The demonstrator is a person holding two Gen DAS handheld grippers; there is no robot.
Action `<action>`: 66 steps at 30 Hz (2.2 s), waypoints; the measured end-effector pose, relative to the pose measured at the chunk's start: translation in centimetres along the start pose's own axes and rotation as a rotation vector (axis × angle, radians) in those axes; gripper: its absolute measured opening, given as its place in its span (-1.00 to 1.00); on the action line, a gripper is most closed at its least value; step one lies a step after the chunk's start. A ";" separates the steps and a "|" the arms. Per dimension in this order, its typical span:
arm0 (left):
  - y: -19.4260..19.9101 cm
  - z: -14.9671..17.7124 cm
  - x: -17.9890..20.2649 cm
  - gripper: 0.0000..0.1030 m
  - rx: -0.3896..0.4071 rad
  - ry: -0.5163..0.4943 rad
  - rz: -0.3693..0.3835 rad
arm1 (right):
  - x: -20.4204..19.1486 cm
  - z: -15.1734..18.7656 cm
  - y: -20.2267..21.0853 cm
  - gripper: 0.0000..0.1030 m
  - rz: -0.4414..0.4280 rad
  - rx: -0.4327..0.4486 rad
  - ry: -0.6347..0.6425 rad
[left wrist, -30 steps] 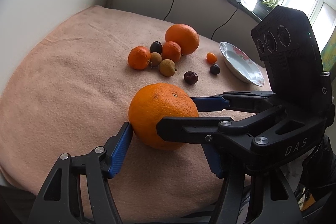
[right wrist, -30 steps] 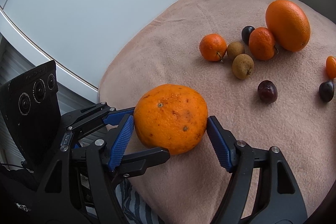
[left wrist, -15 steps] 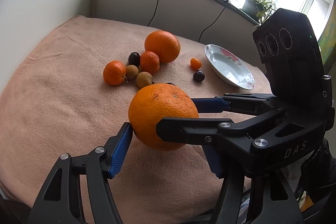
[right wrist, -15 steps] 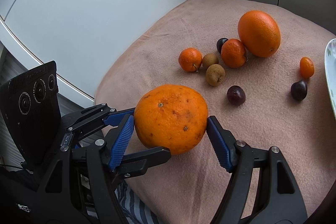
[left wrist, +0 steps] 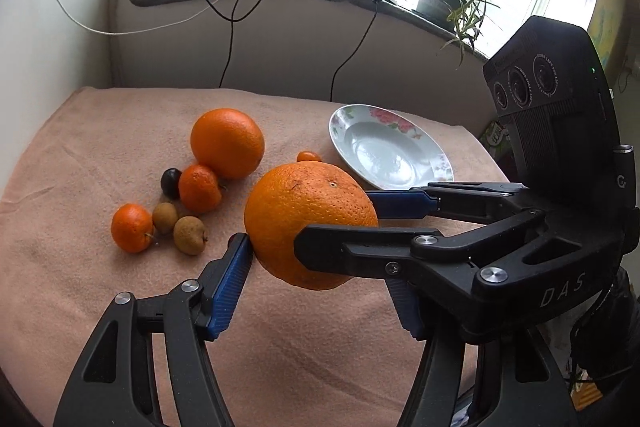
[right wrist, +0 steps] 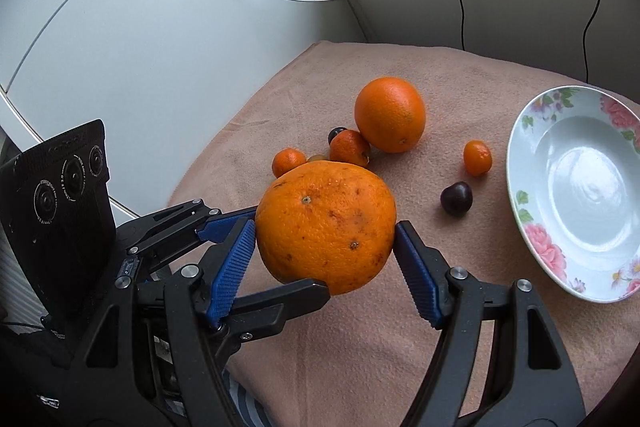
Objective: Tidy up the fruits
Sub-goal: 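Lift the tangerine with the right tool and carry it over the plate, then lower the tangerine onto the plate and open the right tool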
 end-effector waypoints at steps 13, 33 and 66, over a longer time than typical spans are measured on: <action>-5.6 -5.7 3.9 0.25 0.016 -0.112 0.077 | 6.6 -2.8 5.2 0.44 0.094 0.122 -0.072; -14.0 -9.3 6.0 0.26 -0.066 -0.156 0.134 | 14.6 -5.7 5.2 0.44 0.185 0.169 -0.159; -13.2 -8.6 4.9 0.33 -0.103 -0.172 0.065 | 12.7 -4.3 7.4 0.66 0.428 0.257 -0.095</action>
Point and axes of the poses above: each gripper's, at about its wrist camera, not at the fingertips, and y roughly against the way its jaws point, x to its right, z to its underside, the point moved 1 cm from there along -y, roughly the way its jaws point, and after that the axes turned 11 degrees about -y, right-handed, at the moved point
